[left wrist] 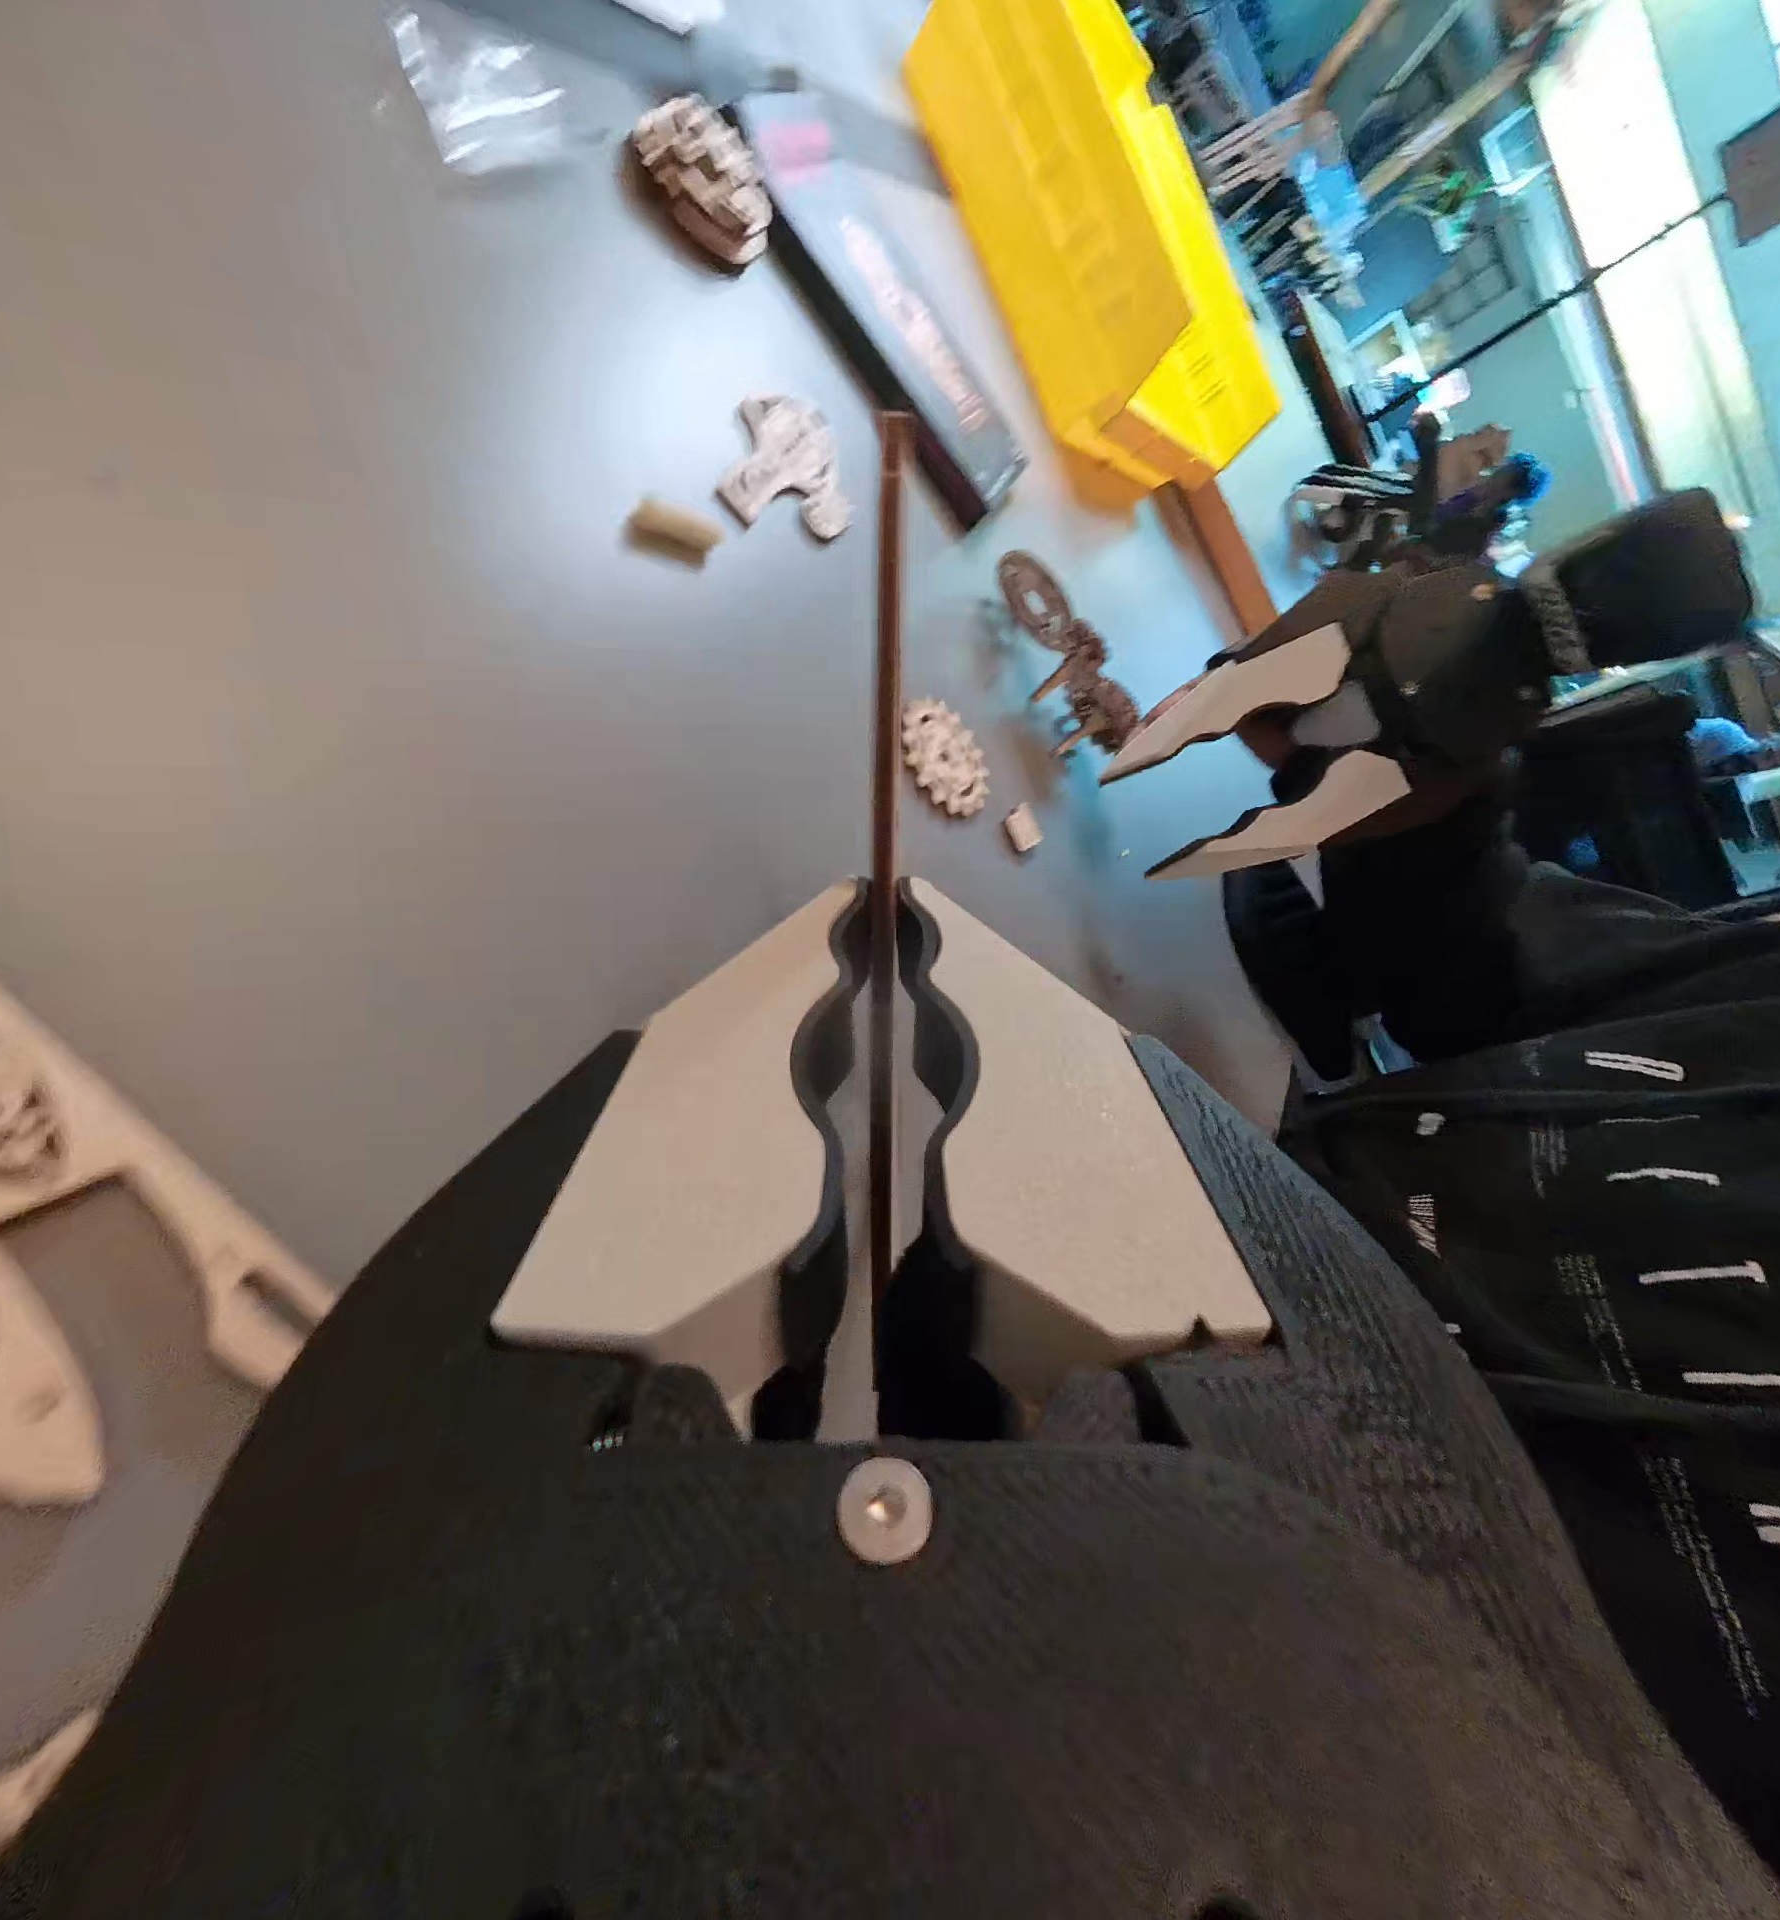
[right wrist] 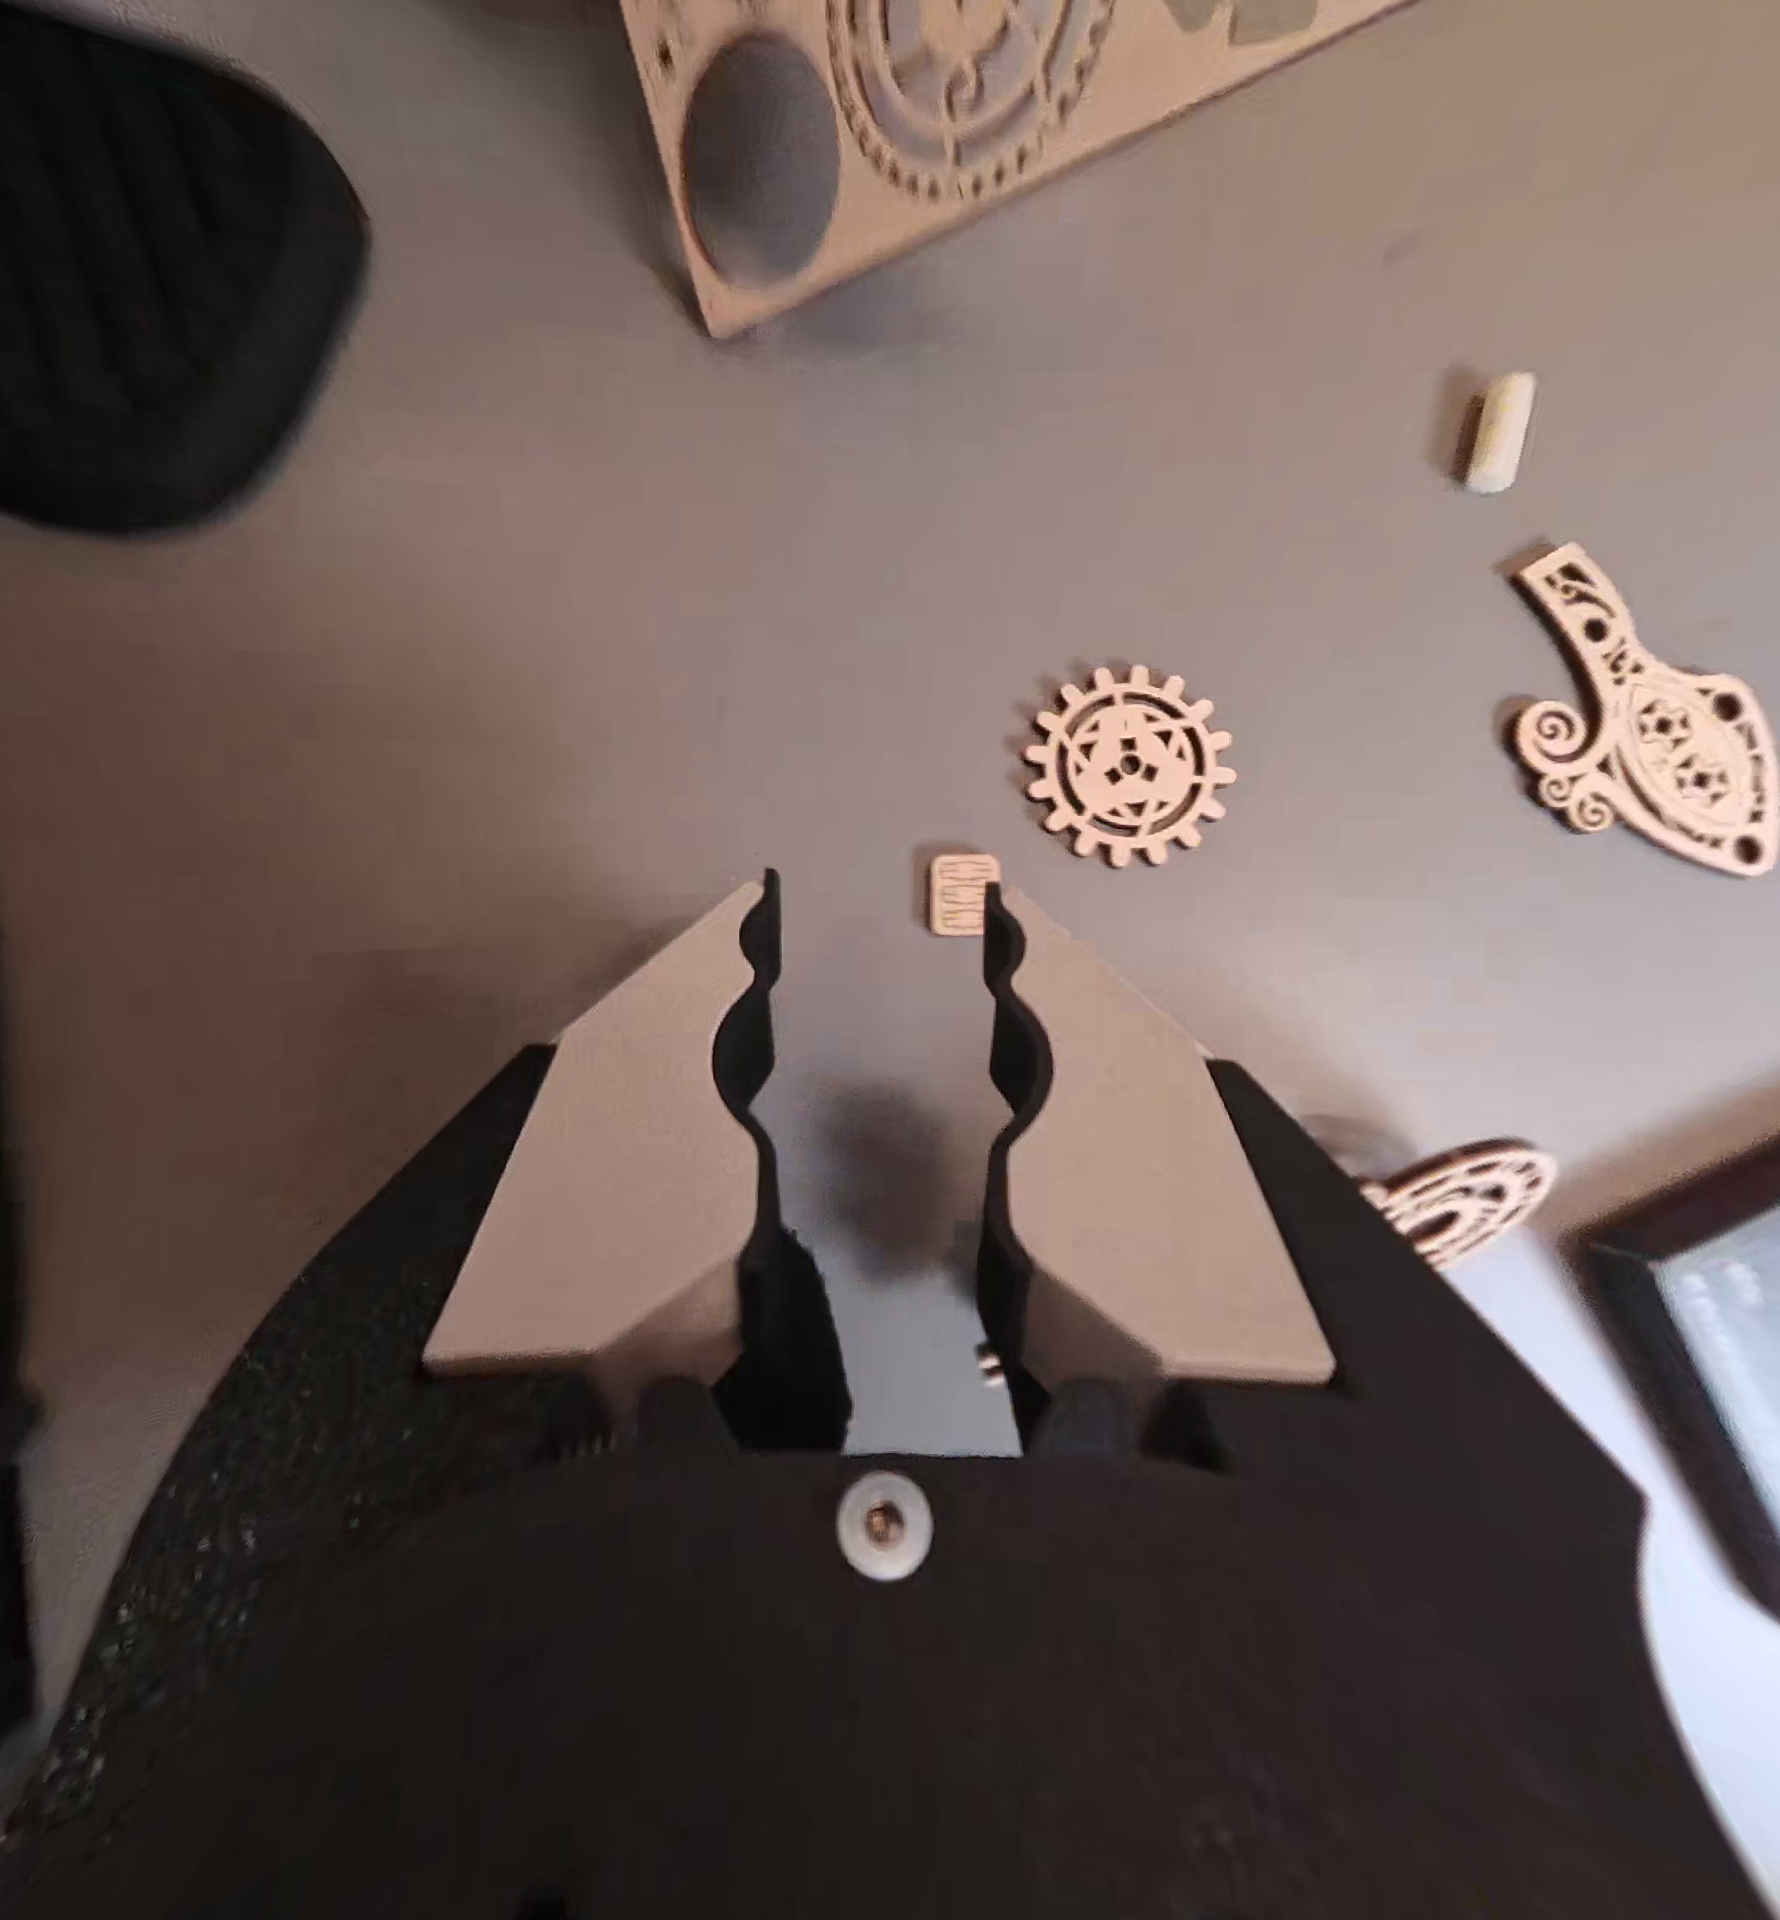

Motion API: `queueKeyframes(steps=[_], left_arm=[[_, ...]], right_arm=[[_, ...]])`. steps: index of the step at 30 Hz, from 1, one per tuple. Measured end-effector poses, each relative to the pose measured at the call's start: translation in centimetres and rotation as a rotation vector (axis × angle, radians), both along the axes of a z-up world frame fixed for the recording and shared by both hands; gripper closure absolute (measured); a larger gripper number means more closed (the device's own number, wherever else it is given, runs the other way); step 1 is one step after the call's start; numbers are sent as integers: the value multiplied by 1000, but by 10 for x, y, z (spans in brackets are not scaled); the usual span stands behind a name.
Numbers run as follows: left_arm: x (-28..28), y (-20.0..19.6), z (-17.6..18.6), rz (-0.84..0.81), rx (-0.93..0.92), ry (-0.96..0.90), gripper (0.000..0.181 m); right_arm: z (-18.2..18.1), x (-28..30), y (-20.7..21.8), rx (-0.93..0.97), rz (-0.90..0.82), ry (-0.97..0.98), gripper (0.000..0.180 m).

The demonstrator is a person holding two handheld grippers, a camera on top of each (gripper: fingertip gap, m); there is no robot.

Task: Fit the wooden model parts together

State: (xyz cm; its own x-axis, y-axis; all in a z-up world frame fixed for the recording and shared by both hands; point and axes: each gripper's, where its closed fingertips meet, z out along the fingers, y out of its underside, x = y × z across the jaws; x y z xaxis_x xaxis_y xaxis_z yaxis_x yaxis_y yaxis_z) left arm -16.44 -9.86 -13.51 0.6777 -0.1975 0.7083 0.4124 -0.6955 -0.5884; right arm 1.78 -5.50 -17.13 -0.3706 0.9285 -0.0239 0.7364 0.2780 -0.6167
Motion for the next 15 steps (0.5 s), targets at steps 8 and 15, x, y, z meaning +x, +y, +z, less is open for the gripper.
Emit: queueKeyframes(steps=[8,15], left_arm=[[-32,-34,-36,125,-90,-75,174],[-58,-57,-39,231,-81,-34,135]], right_arm=[[-39,-6,10,176,156,-324,144],[-44,-10,21,197,154,-373,164]])
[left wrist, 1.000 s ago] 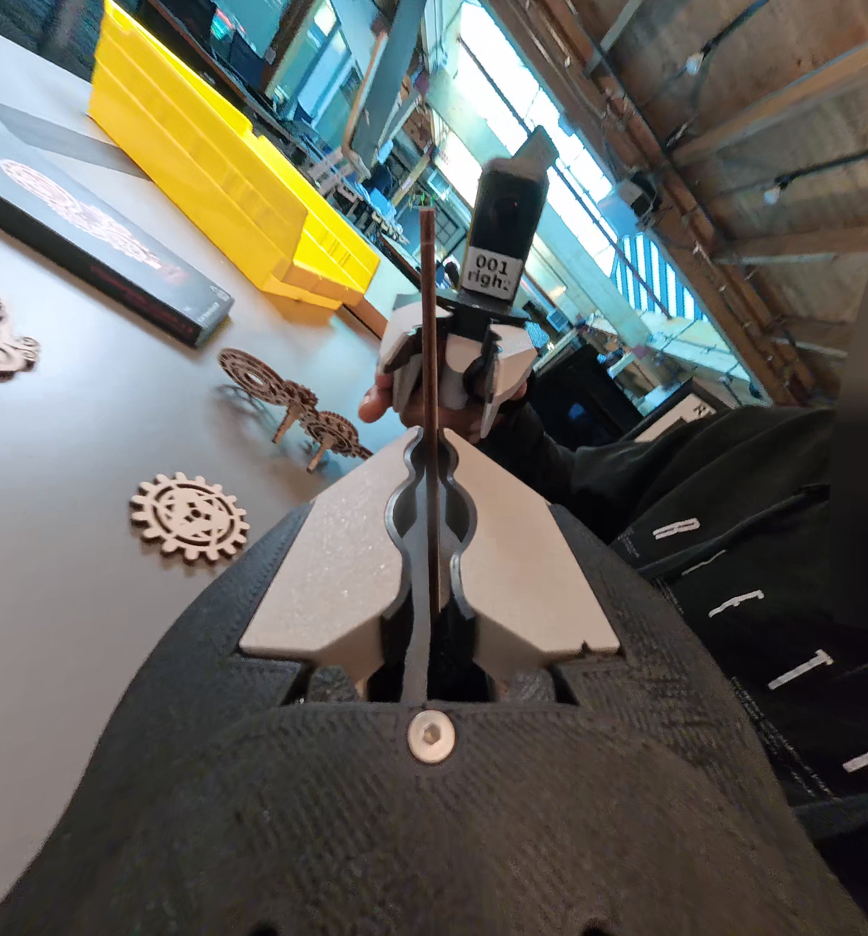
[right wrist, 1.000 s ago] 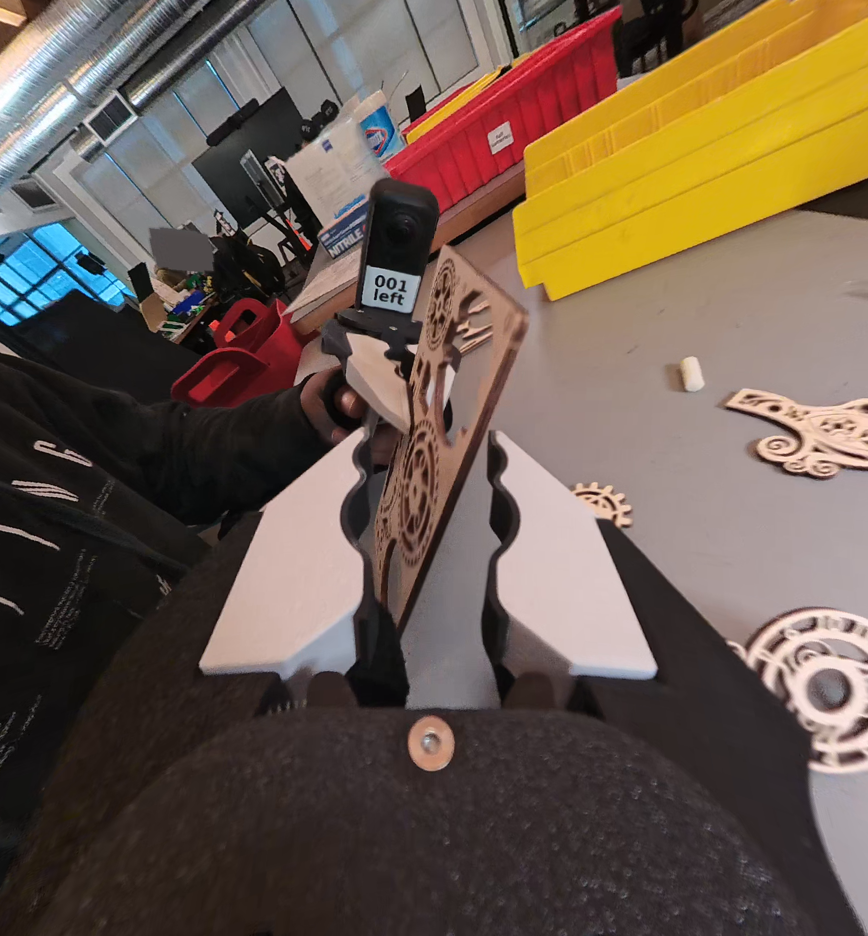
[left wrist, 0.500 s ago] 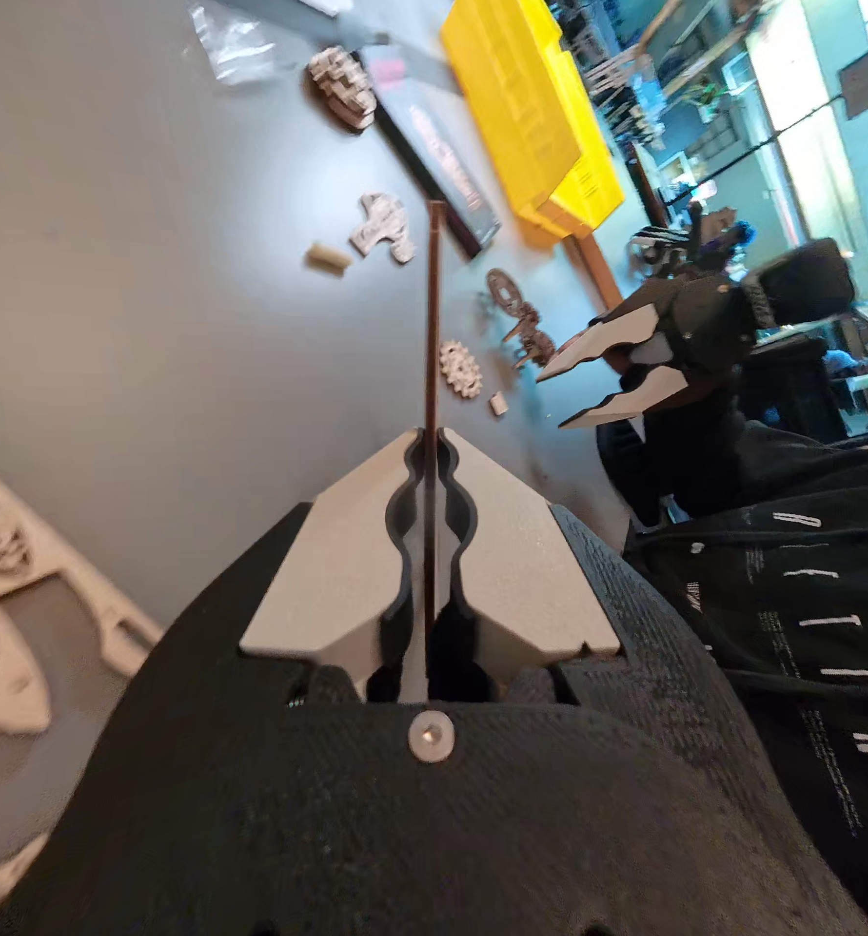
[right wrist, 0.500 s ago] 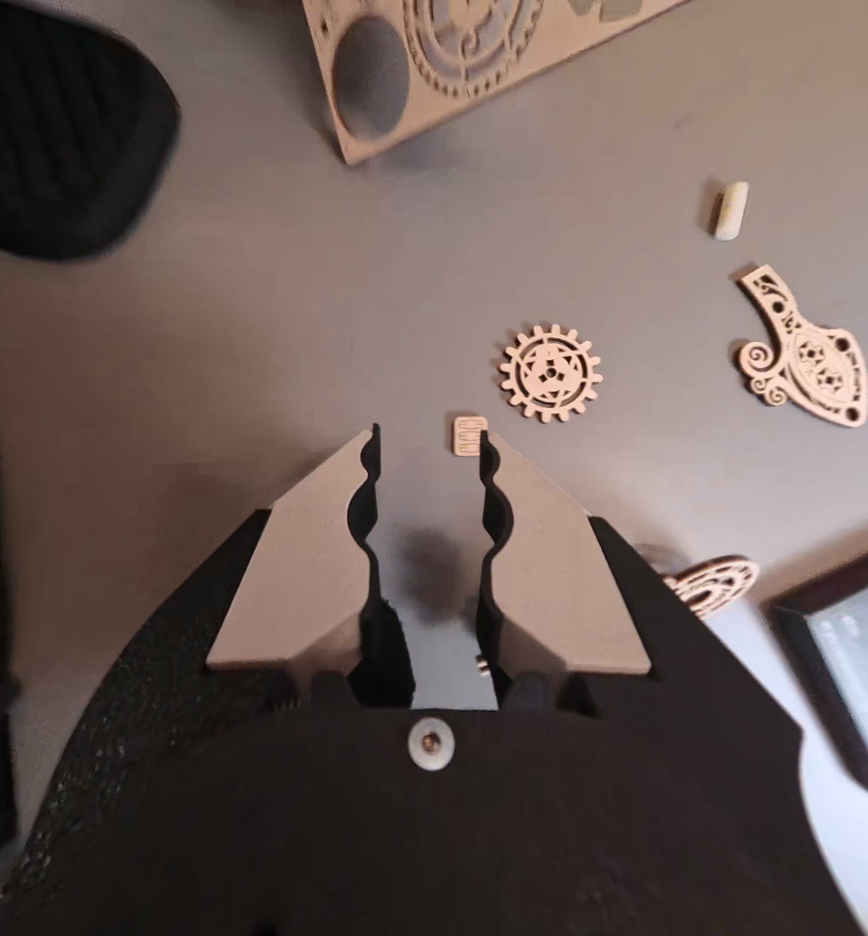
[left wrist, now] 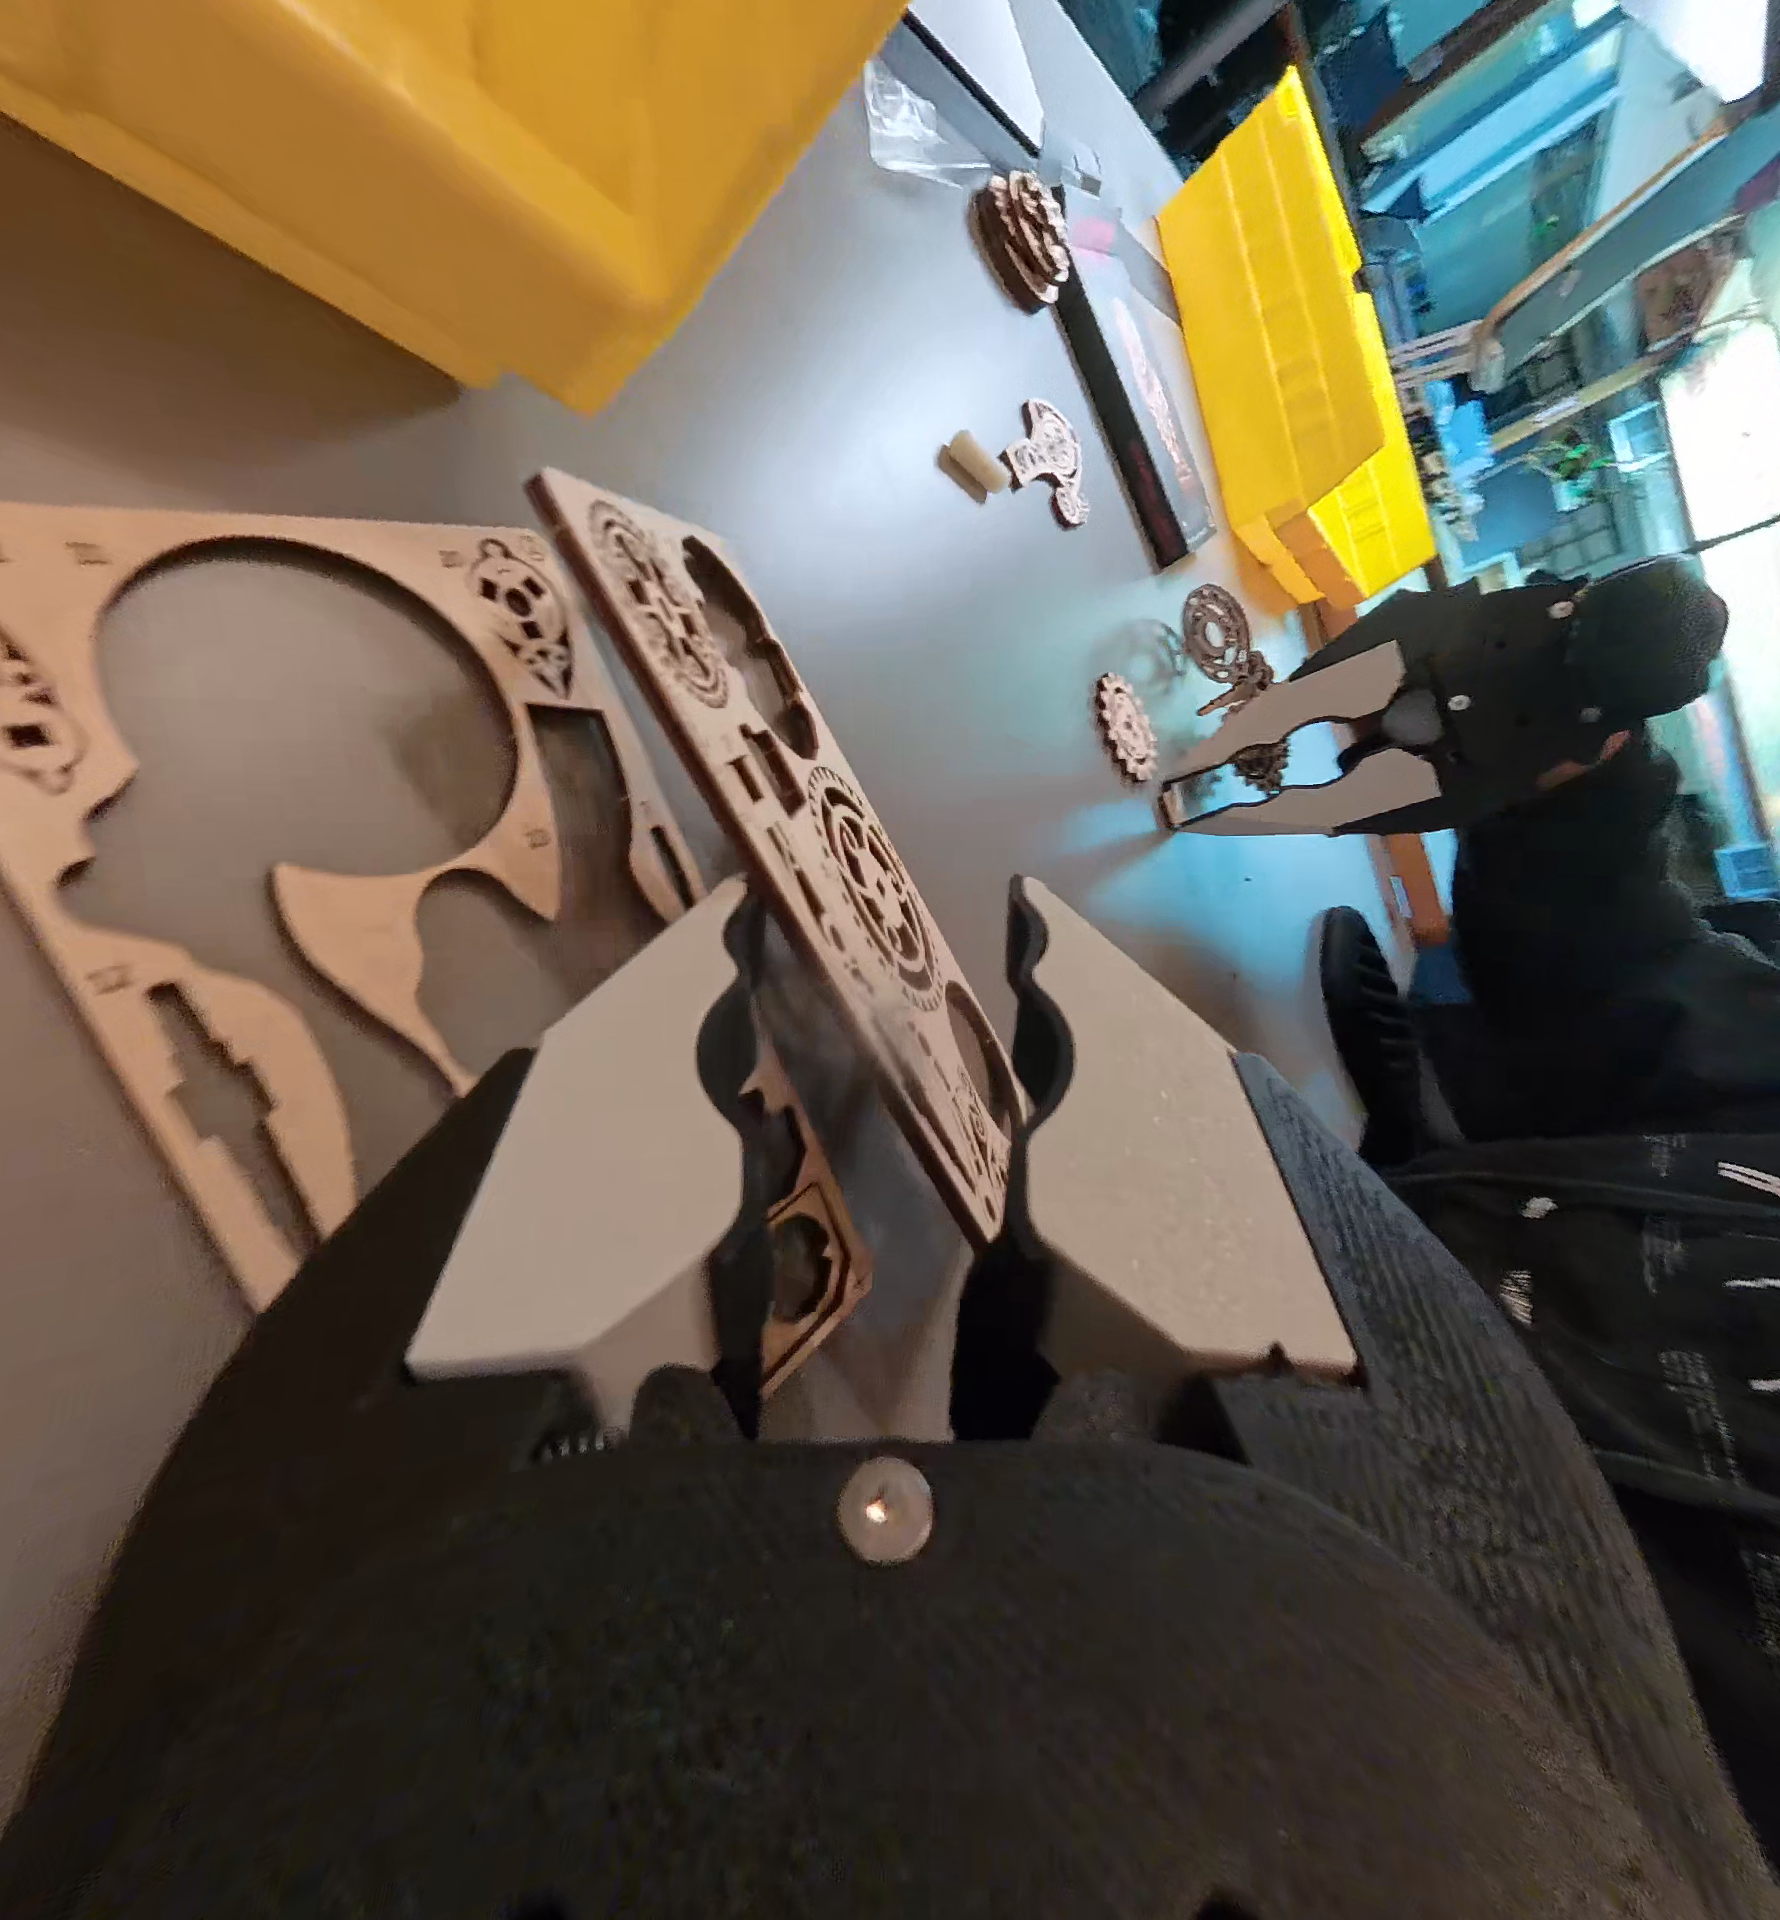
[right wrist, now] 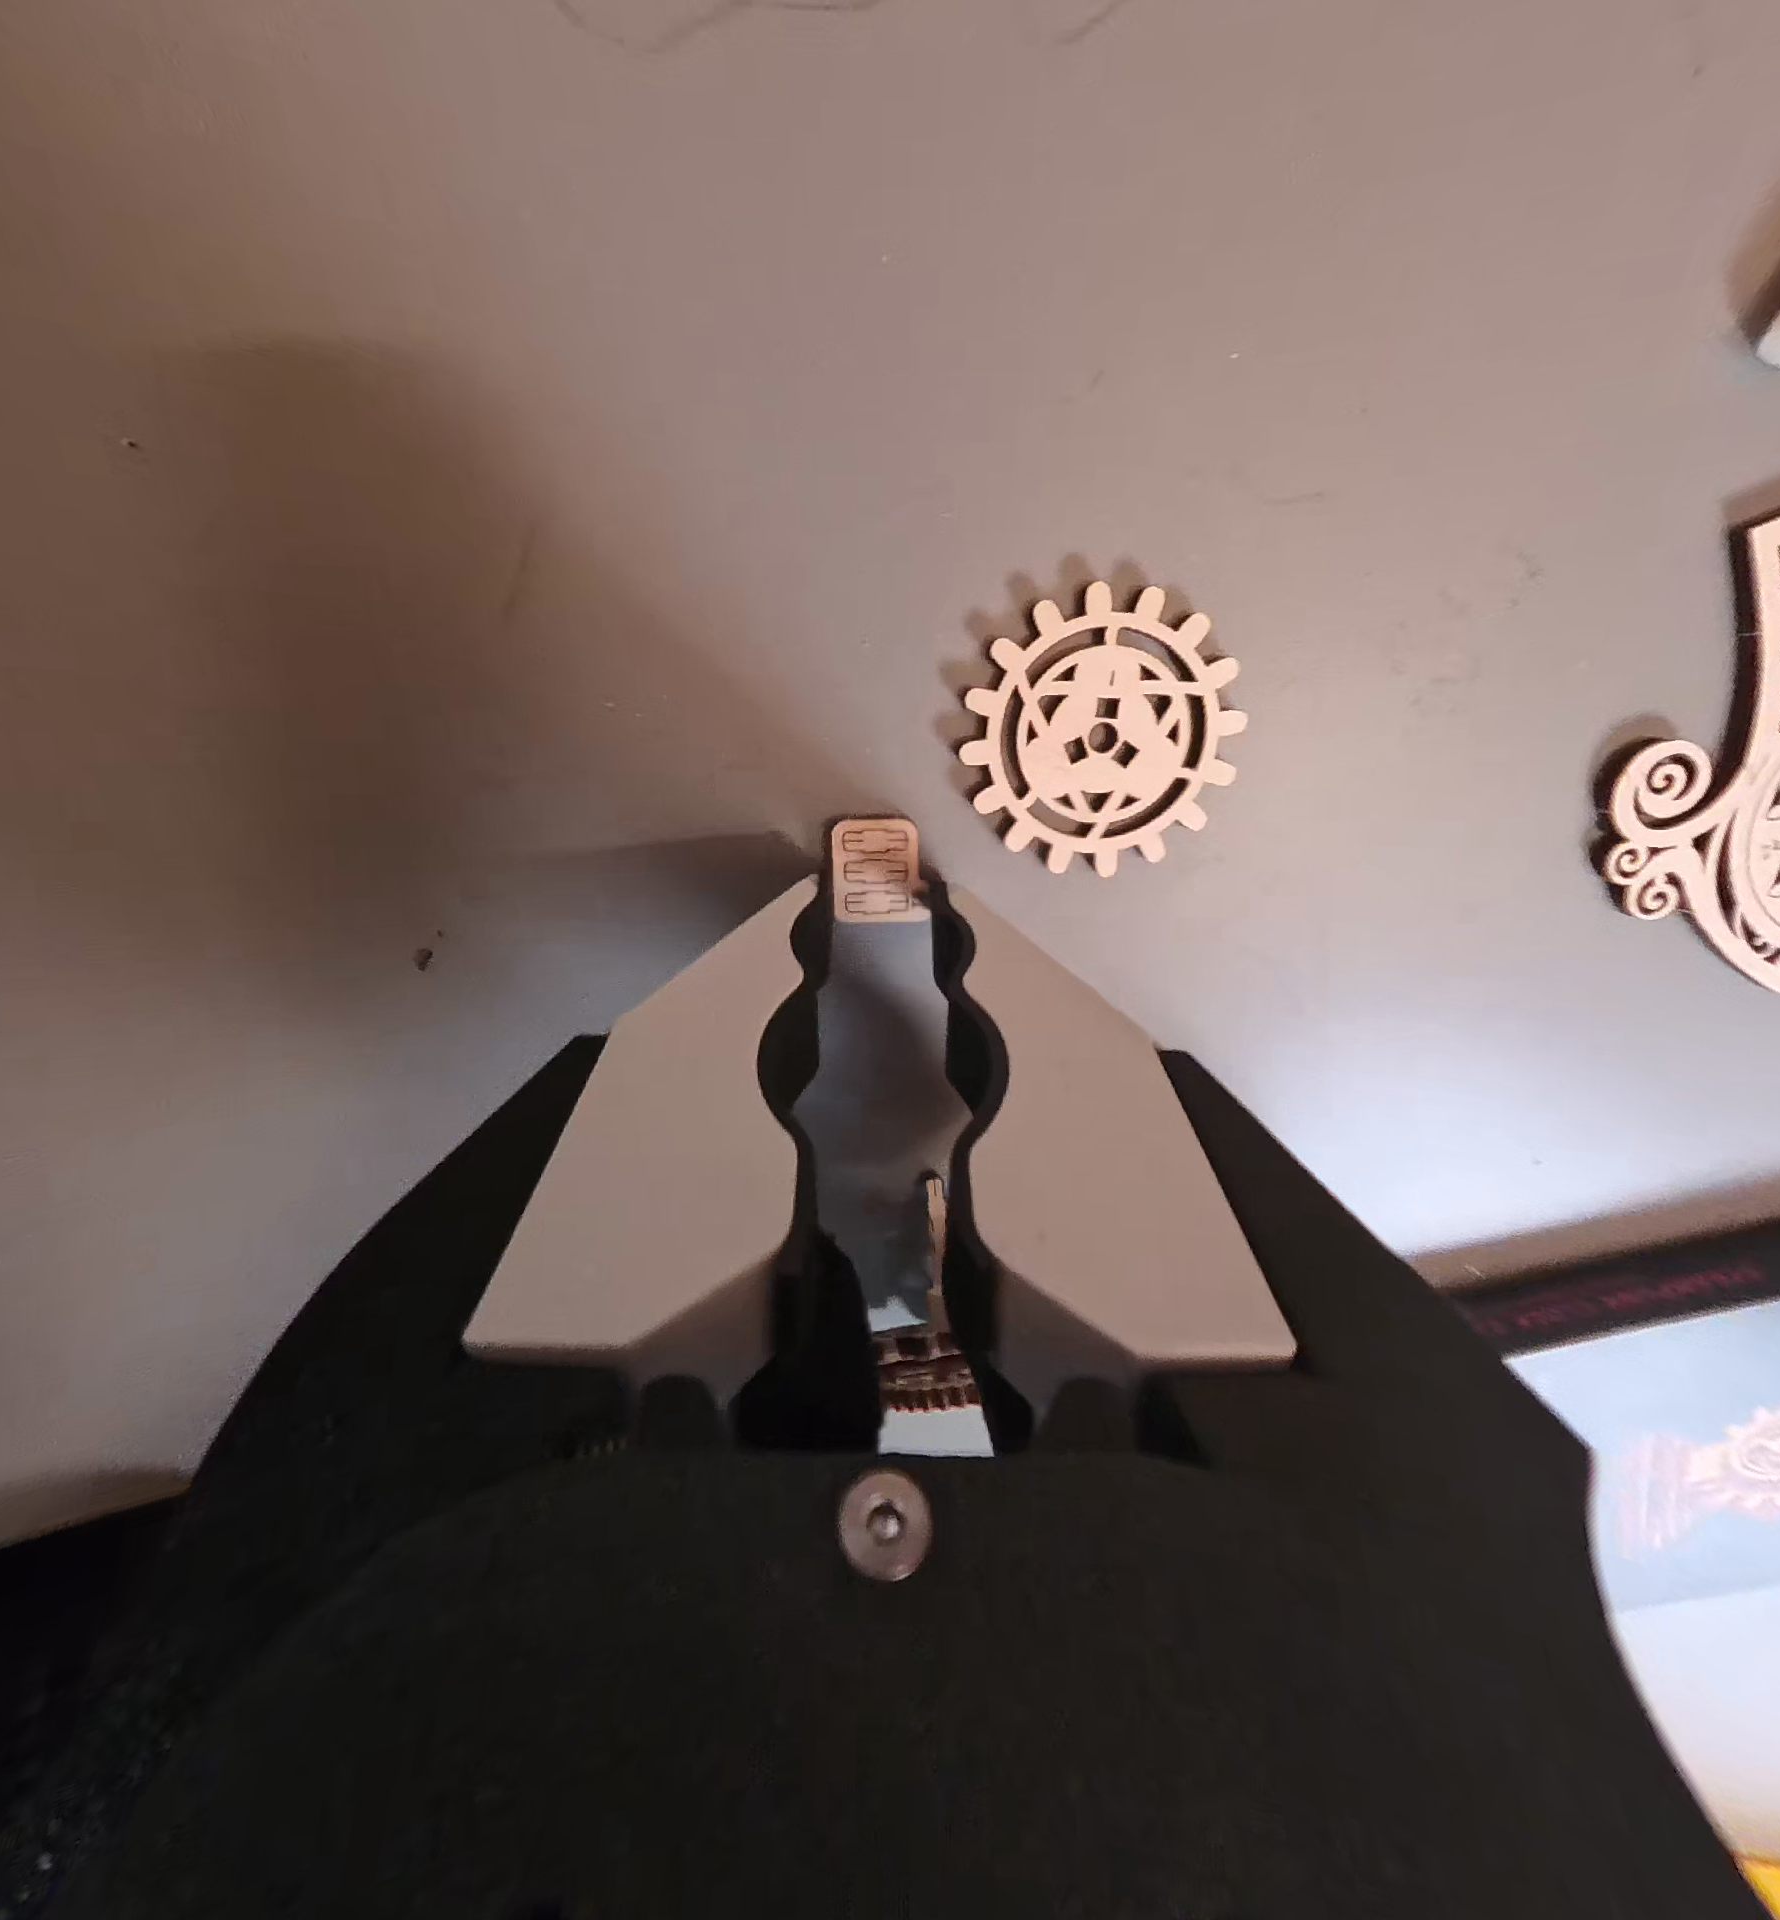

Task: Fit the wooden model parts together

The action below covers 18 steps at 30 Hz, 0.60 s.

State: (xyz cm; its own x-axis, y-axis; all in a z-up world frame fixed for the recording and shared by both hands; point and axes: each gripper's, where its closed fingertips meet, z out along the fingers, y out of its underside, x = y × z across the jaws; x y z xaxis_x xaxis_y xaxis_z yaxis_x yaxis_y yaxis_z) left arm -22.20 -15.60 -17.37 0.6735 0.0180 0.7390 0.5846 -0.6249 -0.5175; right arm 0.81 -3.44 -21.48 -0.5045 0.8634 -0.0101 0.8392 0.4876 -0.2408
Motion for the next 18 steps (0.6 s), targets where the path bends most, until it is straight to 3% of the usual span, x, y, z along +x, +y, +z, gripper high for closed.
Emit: queueKeyframes(steps=[4,11,15,18], left_arm=[[-18,-15,3,72,-45,210,115],[-9,-17,29,44,9,412,115],[71,17,60,-159,225,252,134],[147,46,64,-332,322,94,152]], right_arm=[[3,3,-7,-25,-1,58,164],[43,22,-19,-187,-114,357,164],[71,26,-26,-253,-124,587,164],[81,21,-29,-242,-111,723,164]])
